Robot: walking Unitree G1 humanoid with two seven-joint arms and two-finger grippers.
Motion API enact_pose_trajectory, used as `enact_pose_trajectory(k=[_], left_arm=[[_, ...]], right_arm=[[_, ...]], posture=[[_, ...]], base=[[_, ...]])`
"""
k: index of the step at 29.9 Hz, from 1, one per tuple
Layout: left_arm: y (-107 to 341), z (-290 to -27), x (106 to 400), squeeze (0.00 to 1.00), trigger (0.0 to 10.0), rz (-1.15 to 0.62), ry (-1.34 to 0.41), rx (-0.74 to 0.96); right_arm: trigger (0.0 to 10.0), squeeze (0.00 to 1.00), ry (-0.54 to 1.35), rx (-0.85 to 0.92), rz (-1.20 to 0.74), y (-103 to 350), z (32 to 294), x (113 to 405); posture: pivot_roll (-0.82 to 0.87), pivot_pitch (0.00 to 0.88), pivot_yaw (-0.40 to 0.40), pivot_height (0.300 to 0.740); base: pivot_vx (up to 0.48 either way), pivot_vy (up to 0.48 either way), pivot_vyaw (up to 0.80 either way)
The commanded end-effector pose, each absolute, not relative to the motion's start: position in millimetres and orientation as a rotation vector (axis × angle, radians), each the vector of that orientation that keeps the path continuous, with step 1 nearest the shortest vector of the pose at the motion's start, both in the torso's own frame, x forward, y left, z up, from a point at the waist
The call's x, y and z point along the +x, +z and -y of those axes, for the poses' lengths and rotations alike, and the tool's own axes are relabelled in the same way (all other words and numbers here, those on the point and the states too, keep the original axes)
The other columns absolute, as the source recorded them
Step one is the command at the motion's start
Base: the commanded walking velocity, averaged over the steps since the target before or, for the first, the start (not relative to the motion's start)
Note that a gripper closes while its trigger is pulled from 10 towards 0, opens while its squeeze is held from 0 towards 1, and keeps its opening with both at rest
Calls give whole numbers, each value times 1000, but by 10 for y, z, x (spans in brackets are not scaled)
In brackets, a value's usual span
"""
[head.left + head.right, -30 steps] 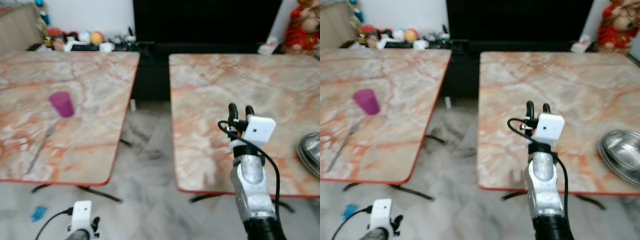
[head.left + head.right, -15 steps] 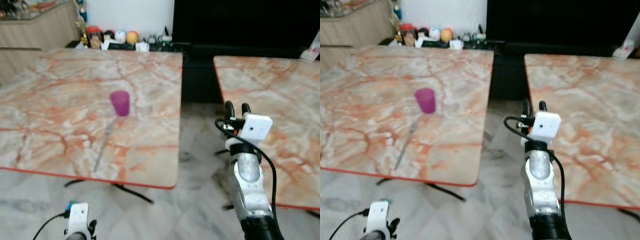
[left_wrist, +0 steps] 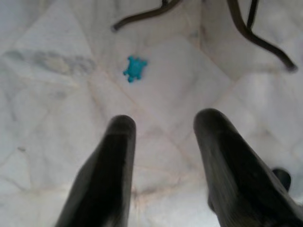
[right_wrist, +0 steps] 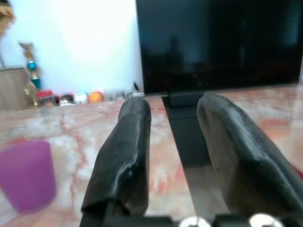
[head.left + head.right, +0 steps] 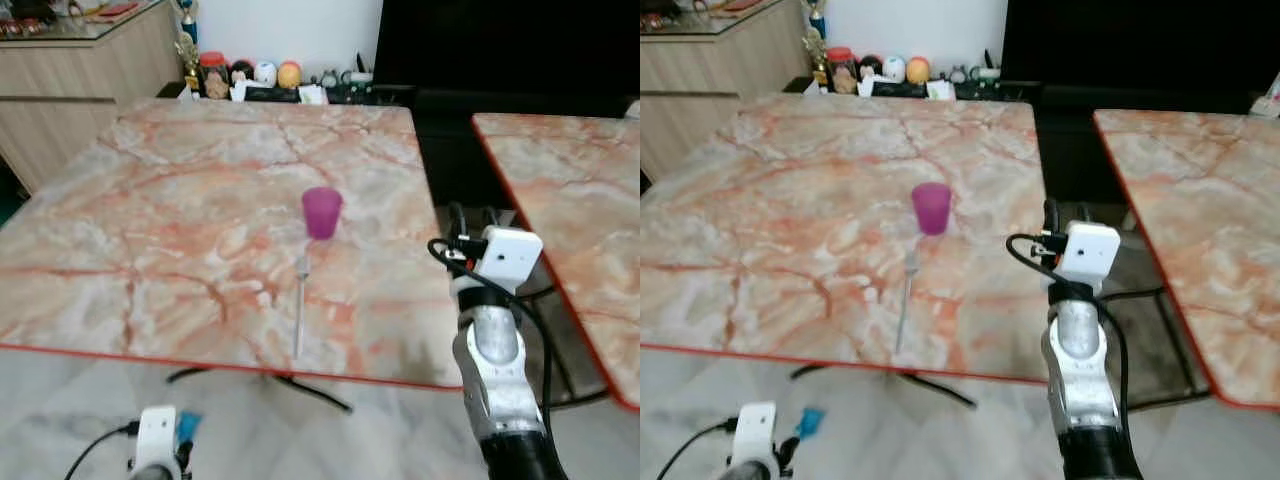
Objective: Setting the table
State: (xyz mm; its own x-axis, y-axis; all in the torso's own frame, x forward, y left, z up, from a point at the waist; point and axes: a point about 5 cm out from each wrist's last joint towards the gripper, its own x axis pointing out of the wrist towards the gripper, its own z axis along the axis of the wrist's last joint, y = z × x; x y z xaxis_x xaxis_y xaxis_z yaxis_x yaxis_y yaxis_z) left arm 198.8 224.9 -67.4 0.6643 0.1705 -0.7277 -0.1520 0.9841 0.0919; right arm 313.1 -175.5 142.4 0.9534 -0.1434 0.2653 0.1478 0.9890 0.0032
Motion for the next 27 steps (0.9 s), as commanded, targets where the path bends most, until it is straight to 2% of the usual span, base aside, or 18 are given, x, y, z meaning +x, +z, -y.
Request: enact_pose_trajectory(k=[1, 5, 17, 27], left_arm=[[-678, -2292, 1965, 0, 10000, -833, 195, 27], [-680, -2296, 1960, 0, 10000, -835, 196, 28], [-684, -2292, 1953, 0, 10000, -835, 195, 26], [-670, -2294, 1976, 0, 10000, -825, 185, 30]], right_arm=[[10000, 0, -143, -19, 281, 1463, 1744, 3140], [10000, 0, -144, -14, 278, 1452, 1736, 3135], [10000, 0, -158, 3, 271, 1439, 1765, 3130], [10000, 0, -184, 3, 239, 1380, 1804, 3130]], posture=[[43, 0, -13, 740], [43, 0, -13, 740], [41, 0, -11, 740], [43, 0, -9, 740]], base=[[0, 480, 481], [0, 480, 728], [0, 468, 0], [0, 0, 0]])
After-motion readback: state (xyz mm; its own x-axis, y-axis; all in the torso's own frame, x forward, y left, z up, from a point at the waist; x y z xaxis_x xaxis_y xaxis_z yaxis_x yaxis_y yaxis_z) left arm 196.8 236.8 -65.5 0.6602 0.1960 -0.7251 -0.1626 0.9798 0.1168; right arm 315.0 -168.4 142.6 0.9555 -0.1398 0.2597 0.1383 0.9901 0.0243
